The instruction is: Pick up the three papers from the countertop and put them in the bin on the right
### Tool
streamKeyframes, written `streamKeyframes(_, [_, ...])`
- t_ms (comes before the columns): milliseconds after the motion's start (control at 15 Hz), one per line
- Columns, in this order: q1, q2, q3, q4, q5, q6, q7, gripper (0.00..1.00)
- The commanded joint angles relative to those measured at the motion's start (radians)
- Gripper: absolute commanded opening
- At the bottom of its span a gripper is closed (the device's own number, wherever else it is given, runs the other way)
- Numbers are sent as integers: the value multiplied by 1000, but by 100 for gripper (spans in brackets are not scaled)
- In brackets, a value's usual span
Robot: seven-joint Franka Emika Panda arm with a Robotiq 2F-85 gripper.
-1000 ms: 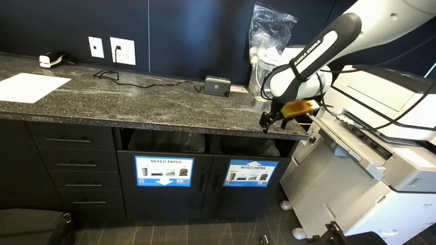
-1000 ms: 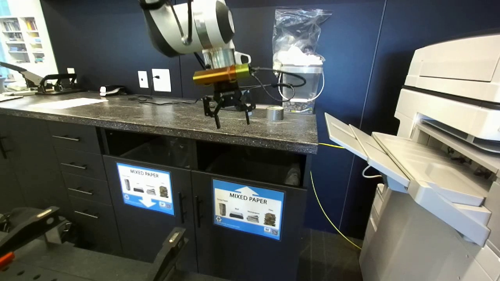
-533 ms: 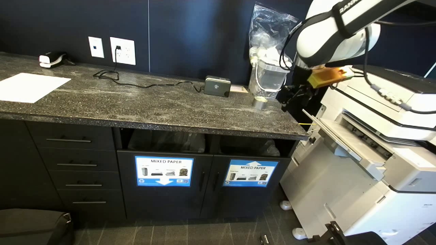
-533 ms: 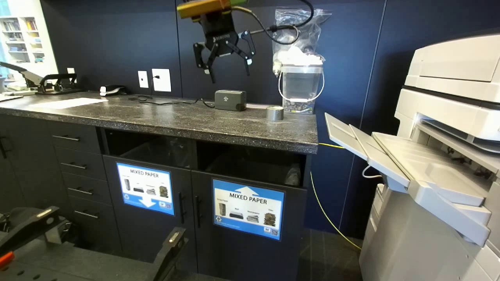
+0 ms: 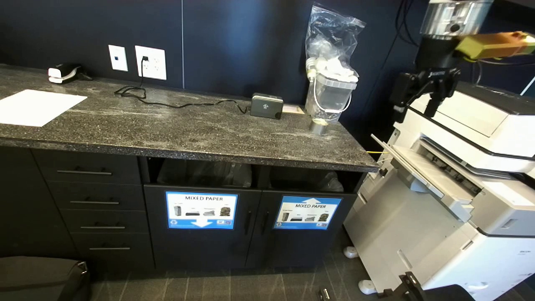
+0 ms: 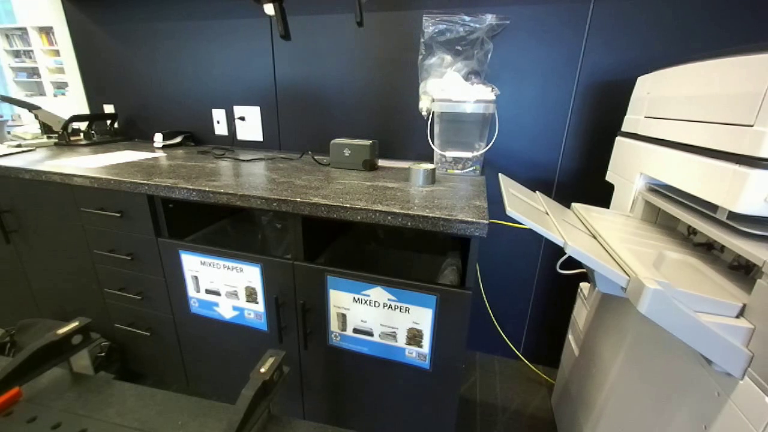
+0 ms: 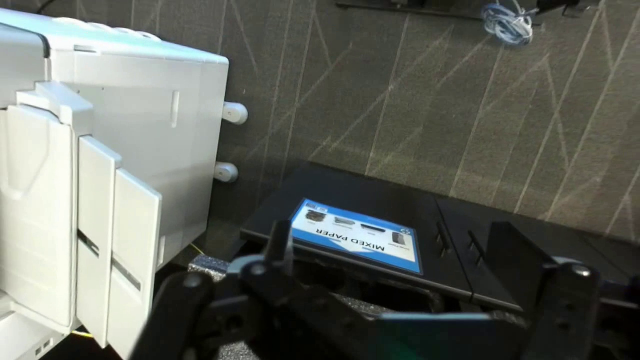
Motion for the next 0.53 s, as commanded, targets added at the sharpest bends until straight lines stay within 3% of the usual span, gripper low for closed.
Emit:
streamKeyframes(0, [7,-137,0,-77,109,-29,-7,100])
streamKeyframes(200, [13,-199,11,-145,207,27,31,100])
streamKeyframes(467, [8,-241,45,-193,247,55,69,100])
